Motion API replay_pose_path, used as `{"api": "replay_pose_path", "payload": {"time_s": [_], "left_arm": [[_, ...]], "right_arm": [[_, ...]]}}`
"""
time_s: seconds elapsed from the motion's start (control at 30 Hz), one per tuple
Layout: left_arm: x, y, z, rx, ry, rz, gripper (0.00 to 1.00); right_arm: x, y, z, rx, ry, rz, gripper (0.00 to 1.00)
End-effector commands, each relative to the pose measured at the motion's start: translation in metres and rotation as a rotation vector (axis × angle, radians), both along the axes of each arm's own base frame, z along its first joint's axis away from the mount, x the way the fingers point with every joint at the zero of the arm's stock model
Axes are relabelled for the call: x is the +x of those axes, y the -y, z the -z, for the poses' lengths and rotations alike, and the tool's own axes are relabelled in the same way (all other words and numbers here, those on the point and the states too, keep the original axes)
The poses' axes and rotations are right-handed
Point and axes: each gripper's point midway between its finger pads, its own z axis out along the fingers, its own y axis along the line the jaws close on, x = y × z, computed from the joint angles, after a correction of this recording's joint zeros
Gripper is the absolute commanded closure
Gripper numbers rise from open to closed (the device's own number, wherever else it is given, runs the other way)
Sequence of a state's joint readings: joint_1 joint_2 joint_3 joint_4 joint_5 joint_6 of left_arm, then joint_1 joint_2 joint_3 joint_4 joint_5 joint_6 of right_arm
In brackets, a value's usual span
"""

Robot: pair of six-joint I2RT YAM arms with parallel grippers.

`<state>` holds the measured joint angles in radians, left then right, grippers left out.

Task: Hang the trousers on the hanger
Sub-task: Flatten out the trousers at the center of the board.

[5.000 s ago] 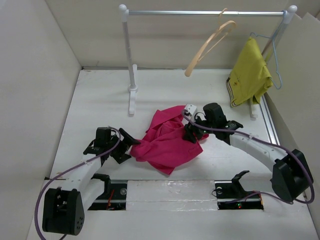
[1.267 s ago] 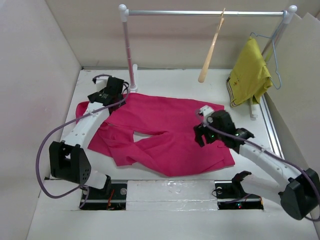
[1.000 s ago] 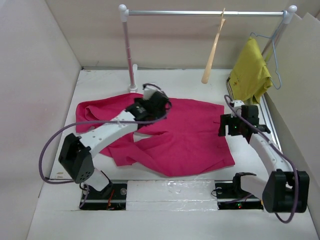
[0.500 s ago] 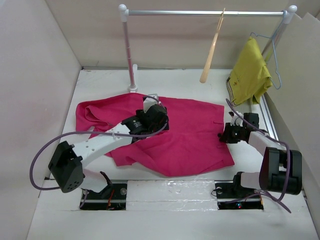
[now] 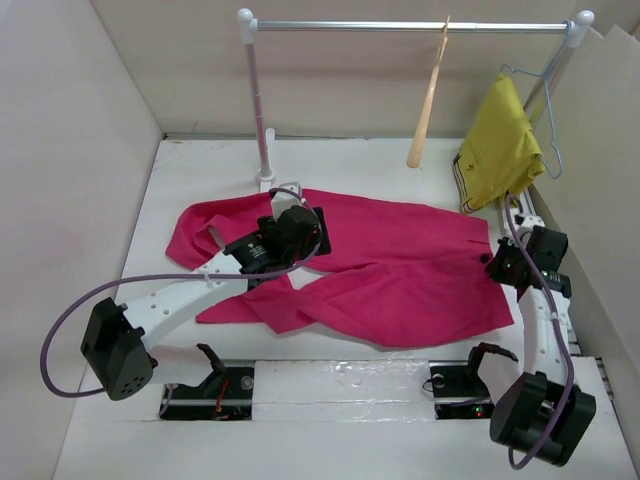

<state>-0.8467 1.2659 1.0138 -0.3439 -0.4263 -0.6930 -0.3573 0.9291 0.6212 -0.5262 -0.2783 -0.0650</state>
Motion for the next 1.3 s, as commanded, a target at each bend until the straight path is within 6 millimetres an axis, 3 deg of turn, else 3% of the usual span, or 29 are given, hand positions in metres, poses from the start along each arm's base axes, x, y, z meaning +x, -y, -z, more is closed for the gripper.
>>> {"api": "replay_pose_path", "payload": {"time_s": [0.0, 0.03, 0.13, 0.2, 0.27, 0.3, 0.37, 0.43, 0.47, 0.53, 0.57, 0.6, 0.67, 0.73, 0.77, 0.8, 0.87, 0.93, 1.03, 1.13, 1.27], "left_arm": [[0.001, -0.01, -0.013, -0.001, 0.03, -0.037, 0.12], [-0.001, -0.013, -0.01, 0.012, 0.021, -0.047, 0.11], [0.001, -0.032, -0.005, 0.034, -0.005, -0.121, 0.1], [0.001, -0.046, 0.003, 0.03, -0.029, -0.175, 0.1], [0.005, -0.071, 0.007, 0.008, -0.05, -0.253, 0.1], [0.003, -0.082, 0.017, 0.005, -0.072, -0.285, 0.1], [0.008, -0.109, 0.016, -0.055, -0.071, -0.367, 0.13], [0.006, -0.127, 0.026, -0.094, -0.09, -0.422, 0.16], [0.006, -0.143, 0.023, -0.136, -0.085, -0.473, 0.19], [0.0, -0.157, 0.035, -0.174, -0.113, -0.545, 0.23], [-0.002, -0.168, 0.034, -0.205, -0.106, -0.591, 0.27], [-0.006, -0.175, 0.044, -0.21, -0.123, -0.624, 0.29], [-0.009, -0.187, 0.047, -0.253, -0.111, -0.71, 0.36], [-0.012, -0.209, 0.06, -0.268, -0.118, -0.804, 0.36], [-0.012, -0.214, 0.064, -0.291, -0.134, -0.818, 0.33], [-0.008, -0.241, 0.073, -0.323, -0.129, -0.901, 0.27], [-0.008, -0.247, 0.082, -0.331, -0.16, -0.919, 0.21], [-0.009, -0.272, 0.091, -0.338, -0.184, -1.006, 0.2], [-0.005, -0.283, 0.102, -0.316, -0.228, -1.056, 0.22], [0.003, -0.283, 0.115, -0.325, -0.272, -1.088, 0.33], [0.014, -0.281, 0.13, -0.333, -0.313, -1.085, 0.35]], "right_arm": [[-0.013, 0.044, -0.021, -0.106, -0.033, 0.237, 1.0], [-0.018, 0.053, -0.02, -0.11, -0.062, 0.305, 1.0], [-0.021, 0.082, -0.043, -0.191, -0.066, 0.408, 1.0], [-0.008, 0.086, -0.052, -0.189, -0.06, 0.39, 0.67], [0.012, 0.072, -0.05, -0.136, -0.043, 0.248, 0.38], [0.019, 0.066, -0.054, -0.108, -0.024, 0.211, 0.37], [0.035, 0.034, -0.061, -0.038, 0.052, 0.08, 0.34], [0.037, 0.005, -0.065, -0.016, 0.113, -0.018, 0.37], [0.036, -0.005, -0.067, -0.013, 0.134, -0.055, 0.45], [0.031, -0.031, -0.067, 0.015, 0.191, -0.164, 0.69], [0.029, -0.049, -0.065, 0.028, 0.201, -0.236, 0.95], [0.026, -0.06, -0.063, 0.036, 0.211, -0.284, 1.0], [0.016, -0.08, -0.054, 0.036, 0.201, -0.382, 1.0], [0.005, -0.106, -0.047, 0.029, 0.184, -0.501, 1.0], [0.0, -0.113, -0.043, 0.029, 0.175, -0.534, 1.0], [-0.01, -0.134, -0.04, 0.03, 0.169, -0.623, 1.0], [-0.015, -0.139, -0.038, 0.028, 0.169, -0.646, 1.0], [-0.022, -0.152, -0.036, 0.017, 0.171, -0.686, 0.98], [-0.03, -0.17, -0.04, 0.004, 0.201, -0.755, 0.86], [-0.036, -0.191, -0.042, 0.047, 0.202, -0.793, 0.79], [-0.049, -0.22, -0.044, 0.068, 0.2, -0.889, 0.77]]}}
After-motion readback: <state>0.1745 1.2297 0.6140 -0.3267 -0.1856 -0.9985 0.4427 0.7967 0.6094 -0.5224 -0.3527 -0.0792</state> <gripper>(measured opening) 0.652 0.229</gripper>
